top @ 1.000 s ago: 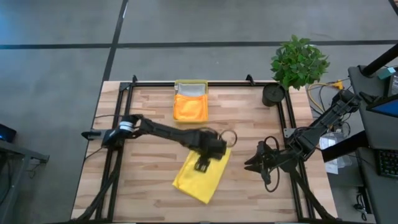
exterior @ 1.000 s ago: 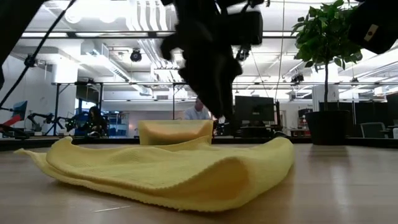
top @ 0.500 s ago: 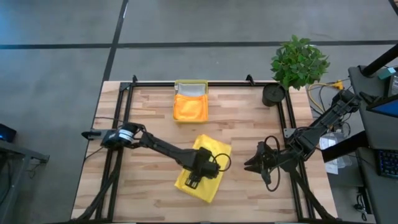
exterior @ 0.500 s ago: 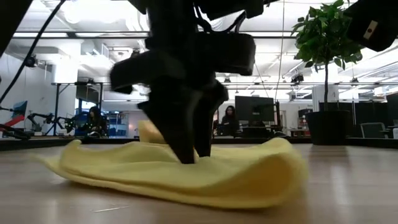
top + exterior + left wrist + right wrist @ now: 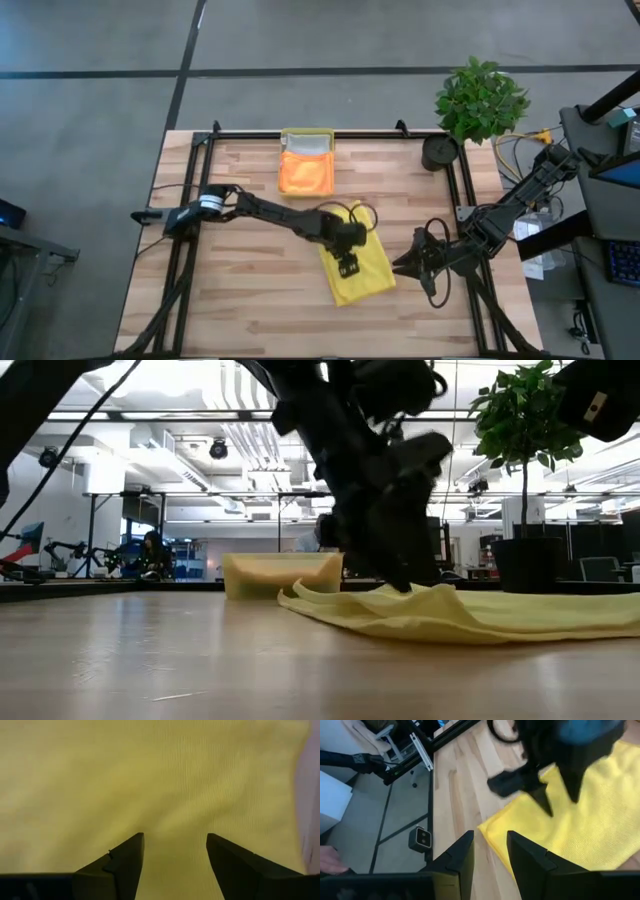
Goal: Fold microfiber towels
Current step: Fold the yellow microfiber cloth
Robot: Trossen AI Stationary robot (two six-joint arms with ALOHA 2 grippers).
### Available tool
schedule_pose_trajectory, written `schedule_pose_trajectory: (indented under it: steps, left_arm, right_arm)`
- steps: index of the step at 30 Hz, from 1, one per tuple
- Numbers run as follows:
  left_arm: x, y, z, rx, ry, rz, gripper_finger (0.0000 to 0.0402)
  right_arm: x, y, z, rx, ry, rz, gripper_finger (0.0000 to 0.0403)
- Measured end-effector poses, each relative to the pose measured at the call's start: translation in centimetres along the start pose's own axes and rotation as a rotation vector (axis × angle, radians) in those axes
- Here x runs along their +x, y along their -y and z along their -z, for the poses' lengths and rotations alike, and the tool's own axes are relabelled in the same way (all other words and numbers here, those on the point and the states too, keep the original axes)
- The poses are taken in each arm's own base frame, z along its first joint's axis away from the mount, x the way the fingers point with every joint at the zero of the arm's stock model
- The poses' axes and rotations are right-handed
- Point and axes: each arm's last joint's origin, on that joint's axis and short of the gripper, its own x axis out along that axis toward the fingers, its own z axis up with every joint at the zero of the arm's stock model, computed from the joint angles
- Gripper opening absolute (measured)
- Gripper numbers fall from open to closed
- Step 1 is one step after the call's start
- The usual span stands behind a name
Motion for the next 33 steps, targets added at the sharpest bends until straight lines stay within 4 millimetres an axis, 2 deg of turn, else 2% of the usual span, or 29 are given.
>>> schedule_pose_trajectory:
  steps: [3, 6, 11, 14, 19, 27, 33]
  left_arm:
    - [-1.2, -0.3, -0.5, 0.057, 0.006, -0.002, 0.0203]
    - [-1.3, -0.4, -0.1, 0.116, -0.041, -0.021, 0.0203]
    - [-1.1, -1.0, 0.8, 0.023, -0.079, -0.167, 0.0203]
    - [-0.6, -1.3, 1.2, 0.019, -0.095, -0.18, 0.0203]
    - [-0.3, -1.0, 1.7, 0.182, -0.149, -0.108, 0.0203]
    - [-0.7, -1.1, 2.8, 0.493, -0.283, -0.076, 0.0203]
    - [-0.8, -1.2, 2.9, 0.609, -0.299, -0.069, 0.0203]
  right_arm:
    - [0.0, 0.0, 0.0, -0.009, 0.0, -0.002, 0.0112]
    - [0.0, 0.0, 0.0, -0.017, 0.0, -0.002, 0.0112]
    - [0.0, 0.0, 0.0, -0.017, -0.002, -0.003, 0.0112]
    - [0.0, 0.0, 0.0, -0.016, -0.002, -0.004, 0.0112]
    - [0.0, -0.1, 0.0, -0.016, -0.001, -0.004, 0.0112]
    - [0.0, -0.1, -0.1, -0.01, 0.001, -0.007, 0.0112]
    - [0.0, -0.1, -0.1, -0.005, 0.003, -0.009, 0.0112]
